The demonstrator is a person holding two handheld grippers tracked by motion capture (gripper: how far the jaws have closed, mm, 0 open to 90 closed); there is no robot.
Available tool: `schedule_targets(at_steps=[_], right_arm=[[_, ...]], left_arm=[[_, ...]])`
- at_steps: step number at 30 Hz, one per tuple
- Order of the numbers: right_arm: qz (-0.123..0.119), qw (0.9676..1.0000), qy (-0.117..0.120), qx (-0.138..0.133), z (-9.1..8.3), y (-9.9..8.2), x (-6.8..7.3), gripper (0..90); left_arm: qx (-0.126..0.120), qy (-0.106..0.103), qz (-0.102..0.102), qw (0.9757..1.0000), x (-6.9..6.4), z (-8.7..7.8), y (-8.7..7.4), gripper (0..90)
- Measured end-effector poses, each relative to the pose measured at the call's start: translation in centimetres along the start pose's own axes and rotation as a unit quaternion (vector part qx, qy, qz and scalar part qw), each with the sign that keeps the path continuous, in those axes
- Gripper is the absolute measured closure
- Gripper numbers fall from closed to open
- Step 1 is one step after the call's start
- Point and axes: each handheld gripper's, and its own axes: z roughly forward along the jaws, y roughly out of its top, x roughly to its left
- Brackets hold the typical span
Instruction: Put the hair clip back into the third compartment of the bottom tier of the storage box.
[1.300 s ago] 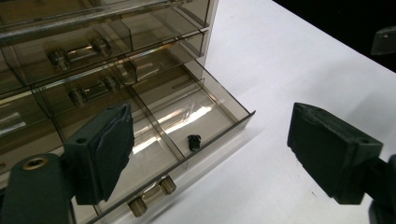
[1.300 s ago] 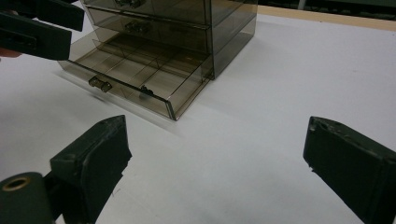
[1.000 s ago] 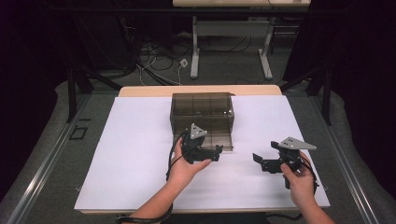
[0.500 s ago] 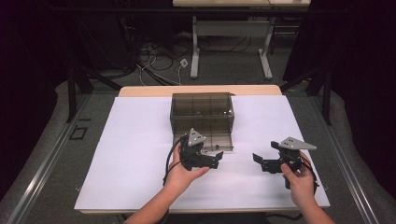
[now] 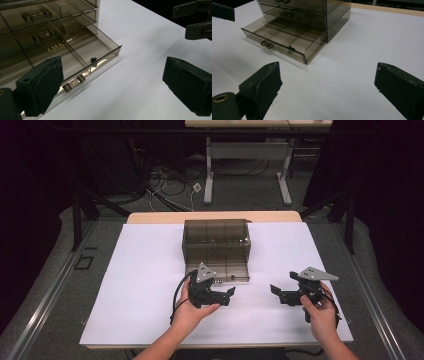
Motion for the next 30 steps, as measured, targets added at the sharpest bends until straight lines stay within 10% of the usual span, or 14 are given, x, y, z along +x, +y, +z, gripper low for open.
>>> schedule_targets(at_steps=[30], right_arm=[[-0.001, 1.0, -0.001, -0.004, 0.0, 0.0, 0.0, 6.2]], left_arm=[[-0.011, 0.021, -0.005, 0.9997, 0.4, -1.0, -2.1, 41.1]])
